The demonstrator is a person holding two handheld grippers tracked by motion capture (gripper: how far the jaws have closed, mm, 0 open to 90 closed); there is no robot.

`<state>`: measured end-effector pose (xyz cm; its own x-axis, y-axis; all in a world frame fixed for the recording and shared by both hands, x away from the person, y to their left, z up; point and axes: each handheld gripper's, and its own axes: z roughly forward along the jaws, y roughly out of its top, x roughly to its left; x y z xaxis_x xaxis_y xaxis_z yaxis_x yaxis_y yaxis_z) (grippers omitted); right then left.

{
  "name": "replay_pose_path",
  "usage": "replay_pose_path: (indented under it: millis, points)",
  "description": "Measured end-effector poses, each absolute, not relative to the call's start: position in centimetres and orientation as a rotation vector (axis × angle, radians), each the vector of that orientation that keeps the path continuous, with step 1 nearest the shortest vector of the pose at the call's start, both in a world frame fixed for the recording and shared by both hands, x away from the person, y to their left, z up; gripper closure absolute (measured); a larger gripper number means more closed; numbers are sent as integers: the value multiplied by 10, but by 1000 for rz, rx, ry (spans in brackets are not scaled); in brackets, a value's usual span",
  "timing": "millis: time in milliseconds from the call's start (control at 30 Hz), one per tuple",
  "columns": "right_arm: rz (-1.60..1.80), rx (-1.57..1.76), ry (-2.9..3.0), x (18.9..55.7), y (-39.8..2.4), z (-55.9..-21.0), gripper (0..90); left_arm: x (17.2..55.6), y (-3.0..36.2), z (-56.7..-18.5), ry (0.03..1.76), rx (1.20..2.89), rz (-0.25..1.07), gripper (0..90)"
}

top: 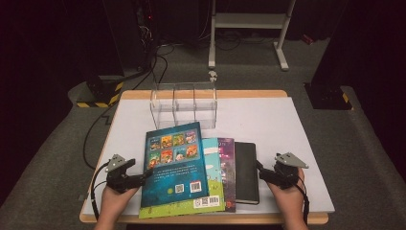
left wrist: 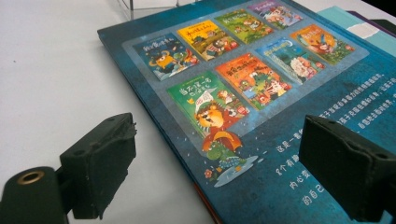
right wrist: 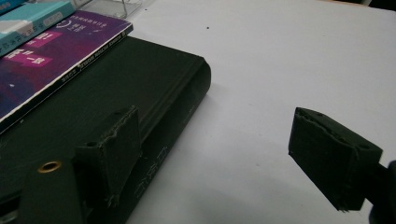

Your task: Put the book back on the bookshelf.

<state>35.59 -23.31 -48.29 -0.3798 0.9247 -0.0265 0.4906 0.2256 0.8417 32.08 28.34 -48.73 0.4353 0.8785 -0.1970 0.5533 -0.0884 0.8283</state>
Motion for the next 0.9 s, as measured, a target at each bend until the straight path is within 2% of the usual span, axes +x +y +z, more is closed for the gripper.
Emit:
replay_pose_path:
  millis: [500, 667, 900]
  points:
    - [1075, 1296, 1989, 356, -232, -486, 157, 323, 276, -492, 1245, 1796, 404, 112]
    - [1072, 1303, 1996, 357, -233, -486, 164, 327, 275, -495, 1279, 1777, 343, 113]
    - [1078, 1320, 1989, 357, -232, -486, 163, 339, 268, -498, 1331, 1763, 343, 146]
